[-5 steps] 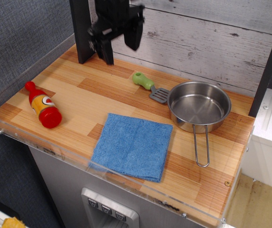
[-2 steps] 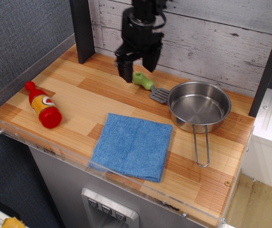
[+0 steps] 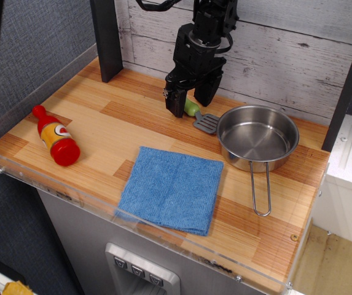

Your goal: PICK UP THE FORK AND PUT NEAR THE BOTTLE

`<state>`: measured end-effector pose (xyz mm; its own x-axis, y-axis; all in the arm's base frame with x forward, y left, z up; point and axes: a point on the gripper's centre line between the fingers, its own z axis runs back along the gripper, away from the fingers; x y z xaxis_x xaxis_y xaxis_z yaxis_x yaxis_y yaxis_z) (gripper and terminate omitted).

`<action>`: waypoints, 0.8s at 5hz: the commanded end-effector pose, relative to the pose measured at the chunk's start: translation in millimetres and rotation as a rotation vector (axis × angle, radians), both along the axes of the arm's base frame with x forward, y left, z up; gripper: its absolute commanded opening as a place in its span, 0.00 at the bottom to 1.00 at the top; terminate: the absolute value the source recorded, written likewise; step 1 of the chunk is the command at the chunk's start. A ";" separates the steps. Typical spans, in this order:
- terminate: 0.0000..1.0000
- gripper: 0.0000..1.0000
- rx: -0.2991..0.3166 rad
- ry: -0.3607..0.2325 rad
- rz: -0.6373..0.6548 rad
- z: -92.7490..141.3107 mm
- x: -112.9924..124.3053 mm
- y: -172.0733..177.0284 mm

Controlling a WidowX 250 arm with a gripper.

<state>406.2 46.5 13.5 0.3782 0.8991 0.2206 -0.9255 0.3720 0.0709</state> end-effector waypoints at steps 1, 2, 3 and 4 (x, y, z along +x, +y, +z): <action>0.00 0.00 0.051 -0.035 -0.038 3.1 16.9 -7.1; 0.00 0.00 0.076 -0.025 -0.050 7.2 12.9 -7.3; 0.00 0.00 0.087 -0.040 -0.064 10.2 11.4 -7.6; 0.00 0.00 0.094 -0.084 -0.139 19.4 13.4 -4.0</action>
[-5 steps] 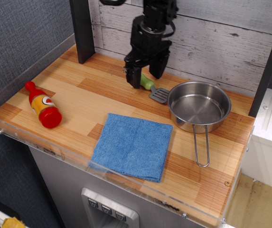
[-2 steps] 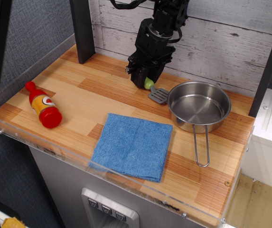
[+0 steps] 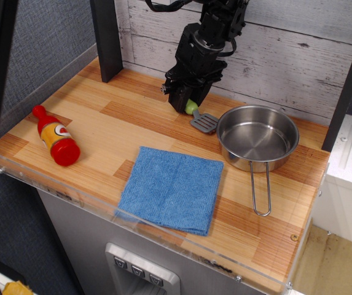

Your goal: PICK UP THE FORK AND PUT NEAR THE BOTTLE

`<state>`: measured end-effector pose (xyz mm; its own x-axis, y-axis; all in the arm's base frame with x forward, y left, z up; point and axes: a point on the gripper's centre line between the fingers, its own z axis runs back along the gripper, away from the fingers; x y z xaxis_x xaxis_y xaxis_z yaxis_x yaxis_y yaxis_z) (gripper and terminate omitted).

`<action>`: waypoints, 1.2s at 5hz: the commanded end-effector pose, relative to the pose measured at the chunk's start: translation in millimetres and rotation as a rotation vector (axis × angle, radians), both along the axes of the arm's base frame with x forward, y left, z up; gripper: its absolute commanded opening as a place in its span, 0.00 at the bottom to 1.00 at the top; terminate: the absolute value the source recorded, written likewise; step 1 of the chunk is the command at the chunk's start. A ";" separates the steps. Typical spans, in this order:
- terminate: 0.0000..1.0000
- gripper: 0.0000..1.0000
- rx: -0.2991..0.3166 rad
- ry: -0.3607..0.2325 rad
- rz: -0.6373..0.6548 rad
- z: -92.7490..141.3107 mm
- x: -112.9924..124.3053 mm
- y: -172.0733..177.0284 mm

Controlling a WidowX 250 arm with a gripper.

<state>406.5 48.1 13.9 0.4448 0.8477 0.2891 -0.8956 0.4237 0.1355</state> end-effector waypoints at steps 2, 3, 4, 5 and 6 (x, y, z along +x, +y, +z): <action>0.00 0.00 -0.024 -0.172 -0.281 71.3 16.4 -17.2; 0.00 0.00 -0.036 -0.202 -0.305 101.1 6.8 -16.0; 0.00 0.00 -0.053 -0.216 -0.313 120.0 -5.1 -8.8; 0.00 0.00 -0.048 -0.246 -0.308 140.6 -20.7 2.0; 0.00 0.00 -0.048 -0.278 -0.307 167.6 -41.2 19.5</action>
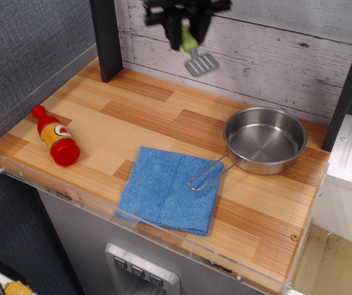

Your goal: PICK UP THE FORK AND PUT NEAR THE BOTTLE

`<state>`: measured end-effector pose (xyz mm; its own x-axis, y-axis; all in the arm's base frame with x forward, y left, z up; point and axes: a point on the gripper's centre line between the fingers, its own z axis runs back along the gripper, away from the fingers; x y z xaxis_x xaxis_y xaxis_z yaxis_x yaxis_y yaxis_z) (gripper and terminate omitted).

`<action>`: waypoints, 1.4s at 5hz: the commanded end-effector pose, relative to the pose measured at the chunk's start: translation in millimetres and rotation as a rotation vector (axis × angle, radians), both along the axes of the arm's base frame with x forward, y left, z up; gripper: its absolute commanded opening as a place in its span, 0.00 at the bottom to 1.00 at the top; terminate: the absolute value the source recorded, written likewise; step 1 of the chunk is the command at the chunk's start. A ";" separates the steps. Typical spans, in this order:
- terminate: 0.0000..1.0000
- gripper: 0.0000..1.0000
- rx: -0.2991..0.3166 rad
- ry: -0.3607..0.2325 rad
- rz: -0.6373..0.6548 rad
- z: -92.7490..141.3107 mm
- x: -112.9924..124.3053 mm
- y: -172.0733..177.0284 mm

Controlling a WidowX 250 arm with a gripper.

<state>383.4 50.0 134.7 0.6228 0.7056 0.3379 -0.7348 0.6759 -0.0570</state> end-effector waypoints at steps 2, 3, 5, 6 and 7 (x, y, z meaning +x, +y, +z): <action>0.00 0.00 0.030 -0.068 0.039 55.2 -67.6 67.5; 0.00 0.00 0.063 -0.022 0.020 31.6 -80.1 83.3; 0.00 0.00 0.089 0.040 -0.026 -13.2 -77.6 97.7; 0.00 0.00 0.104 0.067 -0.040 -36.6 -70.6 102.5; 0.00 0.00 0.111 0.095 -0.054 -55.7 -65.0 101.2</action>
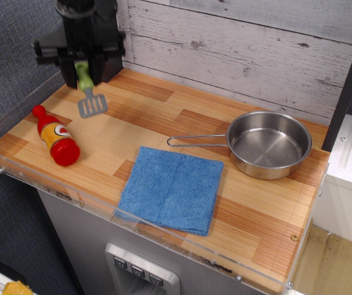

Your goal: PICK UP THE FORK AND PUT NEAR THE BOTTLE

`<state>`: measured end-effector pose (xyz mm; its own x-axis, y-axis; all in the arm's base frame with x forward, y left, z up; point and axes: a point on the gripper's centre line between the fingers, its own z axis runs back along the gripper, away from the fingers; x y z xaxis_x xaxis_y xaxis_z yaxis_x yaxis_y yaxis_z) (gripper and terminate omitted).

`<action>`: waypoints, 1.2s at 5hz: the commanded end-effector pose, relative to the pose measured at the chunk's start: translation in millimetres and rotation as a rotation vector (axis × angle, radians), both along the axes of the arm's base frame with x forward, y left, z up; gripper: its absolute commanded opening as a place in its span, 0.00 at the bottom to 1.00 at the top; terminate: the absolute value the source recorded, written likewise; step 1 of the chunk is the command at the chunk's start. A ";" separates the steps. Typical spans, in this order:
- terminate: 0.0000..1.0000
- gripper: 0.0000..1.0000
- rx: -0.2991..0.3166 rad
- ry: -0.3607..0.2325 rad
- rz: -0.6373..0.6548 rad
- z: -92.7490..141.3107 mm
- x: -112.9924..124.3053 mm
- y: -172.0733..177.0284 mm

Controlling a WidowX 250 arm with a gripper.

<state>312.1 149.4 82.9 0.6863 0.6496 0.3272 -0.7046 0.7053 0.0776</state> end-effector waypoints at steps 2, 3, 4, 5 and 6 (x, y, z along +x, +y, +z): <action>0.00 0.00 0.037 0.062 -0.059 -35.0 16.0 0.4; 0.00 0.00 0.046 0.077 -0.068 -40.0 17.1 -0.3; 0.00 1.00 0.055 0.077 -0.057 -35.7 16.6 0.3; 0.00 1.00 0.059 0.080 -0.060 -34.1 16.8 -0.1; 0.00 1.00 0.055 0.087 -0.065 -32.0 16.6 0.4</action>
<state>322.8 148.2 31.9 0.7635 0.5965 0.2475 -0.6423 0.7413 0.1949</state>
